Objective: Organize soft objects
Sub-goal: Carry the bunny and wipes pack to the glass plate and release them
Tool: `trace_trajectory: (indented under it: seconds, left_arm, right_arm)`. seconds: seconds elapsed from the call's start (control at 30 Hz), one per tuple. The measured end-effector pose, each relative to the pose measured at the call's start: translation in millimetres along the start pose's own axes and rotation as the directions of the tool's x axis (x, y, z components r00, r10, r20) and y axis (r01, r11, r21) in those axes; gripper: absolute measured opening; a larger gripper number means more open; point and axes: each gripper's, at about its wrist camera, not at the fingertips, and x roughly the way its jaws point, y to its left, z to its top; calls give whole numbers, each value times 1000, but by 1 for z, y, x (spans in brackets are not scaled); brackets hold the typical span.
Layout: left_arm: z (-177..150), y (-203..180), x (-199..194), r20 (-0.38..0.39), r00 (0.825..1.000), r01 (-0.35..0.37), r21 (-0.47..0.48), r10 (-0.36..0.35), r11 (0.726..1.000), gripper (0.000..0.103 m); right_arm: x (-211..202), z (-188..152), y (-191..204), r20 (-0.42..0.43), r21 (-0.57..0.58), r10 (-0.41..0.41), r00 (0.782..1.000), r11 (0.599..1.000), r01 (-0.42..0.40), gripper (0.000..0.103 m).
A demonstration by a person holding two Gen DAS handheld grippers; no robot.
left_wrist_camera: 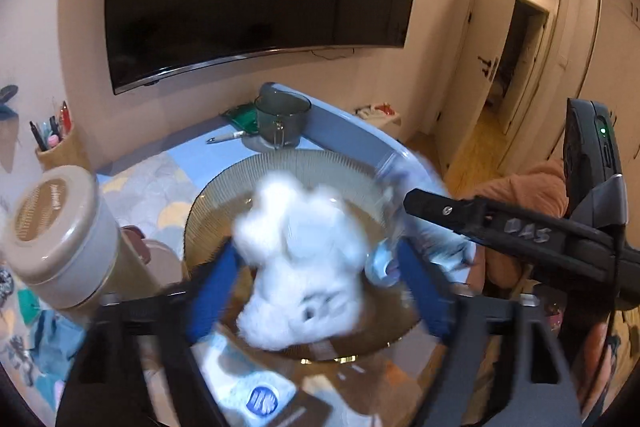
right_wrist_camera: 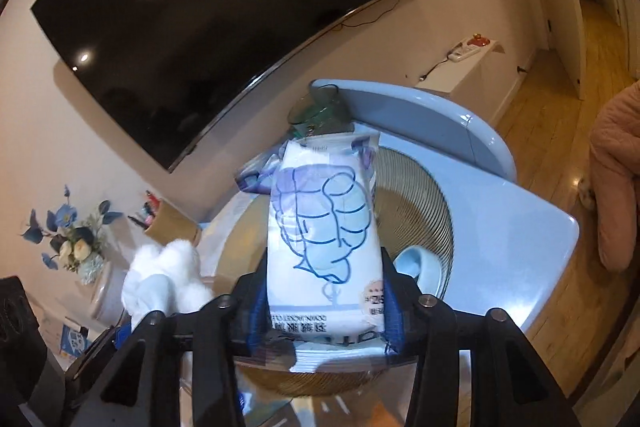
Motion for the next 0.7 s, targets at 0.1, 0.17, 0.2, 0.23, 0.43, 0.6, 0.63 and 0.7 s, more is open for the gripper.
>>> trace_trajectory:
  seconds: [0.1,0.17,0.2,0.23,0.43,0.6,0.63,0.7]
  left_arm:
    - [-3,1,4,-19,999,42,-4,-42,999,83]
    - [-5,0,-3,-16,998,64,-5,-64,998,83]
    - [-6,-1,-9,-16,997,79,-1,-79,997,83]
    - [-8,-2,-16,-17,995,97,4,-97,995,83]
    - [-26,15,-87,67,996,67,-7,-67,998,83]
    - [-55,85,-182,166,981,-91,-64,100,994,83]
    - [-59,96,-194,173,975,-128,-74,139,989,83]
    - [-69,131,-232,192,952,-218,-128,240,968,83]
  right_arm:
    - [-1,4,-10,-2,3,48,999,999,-48,63]
    - [-2,6,-15,-2,3,47,999,999,-47,63]
    - [-5,5,-17,-6,7,55,998,998,-55,63]
    - [-7,3,-18,-13,9,64,998,998,-64,63]
    - [-27,-22,2,-45,-86,79,996,993,-83,63]
    - [-56,-60,28,-60,-280,26,998,959,-42,64]
    - [-61,-67,33,-57,-310,14,998,950,-31,64]
    - [-71,-85,44,-55,-348,18,998,937,-36,69]
